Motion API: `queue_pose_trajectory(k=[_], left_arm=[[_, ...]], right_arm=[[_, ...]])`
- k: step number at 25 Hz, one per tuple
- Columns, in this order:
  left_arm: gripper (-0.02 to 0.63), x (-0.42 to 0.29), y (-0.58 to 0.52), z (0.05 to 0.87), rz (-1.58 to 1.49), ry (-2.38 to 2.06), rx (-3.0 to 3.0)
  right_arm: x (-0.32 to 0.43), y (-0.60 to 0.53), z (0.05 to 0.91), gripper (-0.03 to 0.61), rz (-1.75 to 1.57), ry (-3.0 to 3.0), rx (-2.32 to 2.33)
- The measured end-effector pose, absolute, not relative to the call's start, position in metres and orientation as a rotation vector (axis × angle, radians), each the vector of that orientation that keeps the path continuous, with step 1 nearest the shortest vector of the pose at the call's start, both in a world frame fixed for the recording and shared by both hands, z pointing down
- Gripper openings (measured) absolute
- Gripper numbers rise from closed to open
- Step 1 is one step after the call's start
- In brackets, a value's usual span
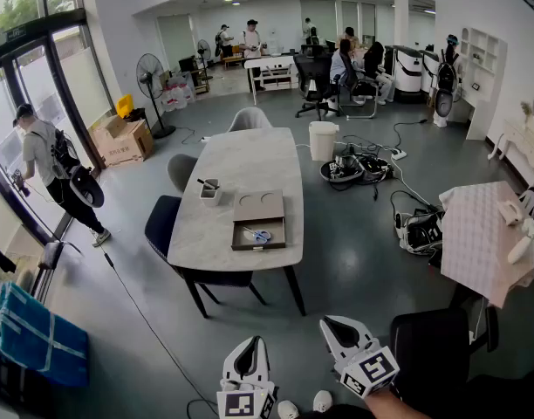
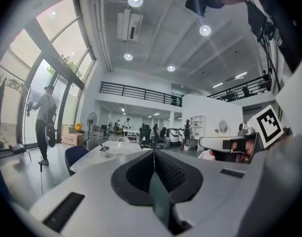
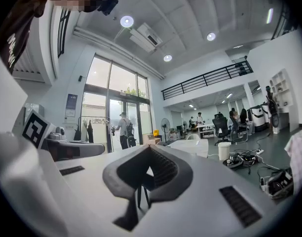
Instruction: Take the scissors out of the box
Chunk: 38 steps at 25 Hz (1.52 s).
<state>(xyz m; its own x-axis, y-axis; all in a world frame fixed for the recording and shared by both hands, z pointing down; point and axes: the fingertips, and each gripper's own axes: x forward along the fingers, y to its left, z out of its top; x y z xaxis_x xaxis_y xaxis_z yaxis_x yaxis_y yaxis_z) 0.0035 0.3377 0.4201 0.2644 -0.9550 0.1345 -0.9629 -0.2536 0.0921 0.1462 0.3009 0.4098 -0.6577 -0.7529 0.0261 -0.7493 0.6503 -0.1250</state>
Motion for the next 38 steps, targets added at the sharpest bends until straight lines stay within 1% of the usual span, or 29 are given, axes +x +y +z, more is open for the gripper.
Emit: queue_pose_trajectory(k=[15,28,38], left_arm=[[0.017,0.013,0.332,0.424,0.082,-1.838,2.341],[0.017,0.019,0.299,0.427,0.032,-1.934,2.275],[0.017,-0.001,0.24,0.435,0.032,-1.913,2.295]], right_arm=[[0.164,0.291,0.415,-0.004,-0.188,2.798,-1.299],[0.185,0.26,0.428,-0.004,-0.202,2.849,-1.264],[0.163,0.205,0.439,-0.003,-0.203,2.85,-1.281]])
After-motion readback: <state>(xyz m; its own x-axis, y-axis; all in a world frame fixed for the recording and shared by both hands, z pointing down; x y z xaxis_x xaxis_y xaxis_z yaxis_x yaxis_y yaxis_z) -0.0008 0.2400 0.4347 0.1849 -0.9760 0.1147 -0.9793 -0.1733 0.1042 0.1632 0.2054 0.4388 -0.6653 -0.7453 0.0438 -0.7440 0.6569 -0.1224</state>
